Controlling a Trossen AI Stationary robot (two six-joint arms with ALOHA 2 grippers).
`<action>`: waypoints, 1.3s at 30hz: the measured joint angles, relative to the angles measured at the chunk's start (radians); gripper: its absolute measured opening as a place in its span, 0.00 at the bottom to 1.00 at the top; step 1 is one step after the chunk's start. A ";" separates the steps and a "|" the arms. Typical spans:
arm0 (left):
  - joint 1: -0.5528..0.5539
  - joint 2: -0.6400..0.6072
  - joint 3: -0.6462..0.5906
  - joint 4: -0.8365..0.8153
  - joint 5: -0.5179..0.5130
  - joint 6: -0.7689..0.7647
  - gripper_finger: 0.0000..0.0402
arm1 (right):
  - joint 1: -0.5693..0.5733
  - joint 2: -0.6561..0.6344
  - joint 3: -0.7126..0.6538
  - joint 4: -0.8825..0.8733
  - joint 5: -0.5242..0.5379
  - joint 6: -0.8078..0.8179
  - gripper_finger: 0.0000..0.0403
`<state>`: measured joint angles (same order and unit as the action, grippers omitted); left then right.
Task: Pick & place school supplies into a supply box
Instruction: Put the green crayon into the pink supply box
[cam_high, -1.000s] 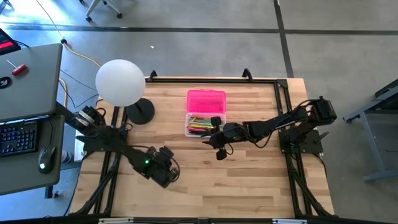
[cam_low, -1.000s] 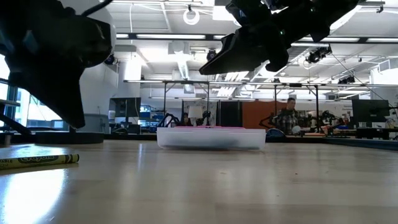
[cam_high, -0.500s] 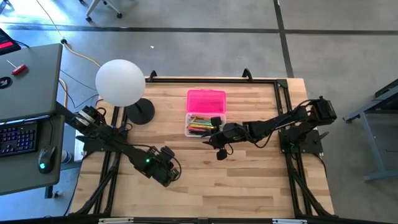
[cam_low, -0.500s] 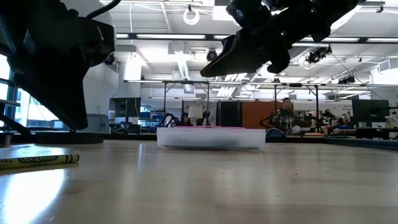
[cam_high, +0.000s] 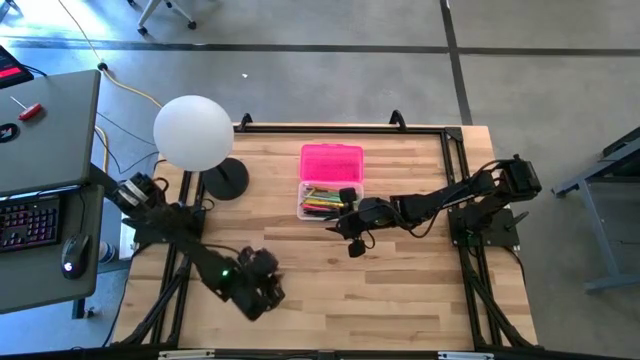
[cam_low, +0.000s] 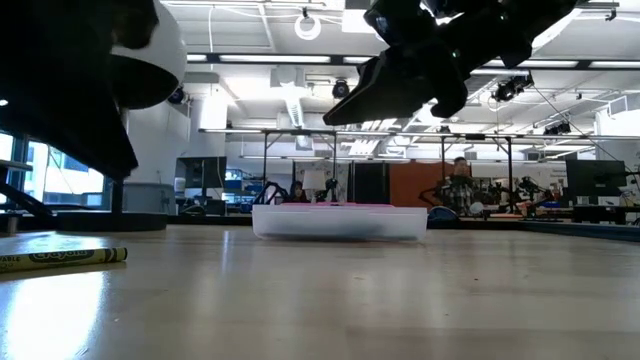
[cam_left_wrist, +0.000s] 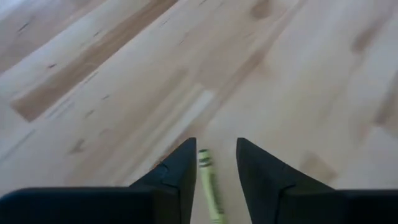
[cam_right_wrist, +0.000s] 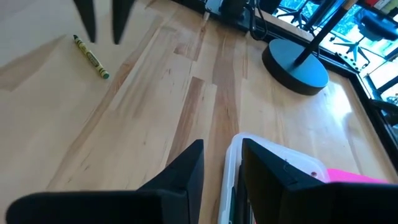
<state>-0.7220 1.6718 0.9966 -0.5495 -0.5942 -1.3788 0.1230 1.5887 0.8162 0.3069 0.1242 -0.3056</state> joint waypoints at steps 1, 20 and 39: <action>-0.016 0.000 0.000 0.015 -0.025 -0.013 0.35 | 0.000 0.000 0.000 0.000 0.000 0.011 0.22; -0.109 0.204 0.000 0.129 -0.101 -0.151 0.30 | 0.000 0.000 0.000 0.003 0.000 0.039 0.22; -0.082 0.181 -0.004 0.079 -0.197 0.072 0.30 | 0.000 0.000 0.000 0.005 0.000 0.036 0.22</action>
<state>-0.8042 1.8525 0.9925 -0.4706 -0.7909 -1.3070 0.1230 1.5883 0.8162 0.3115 0.1240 -0.2699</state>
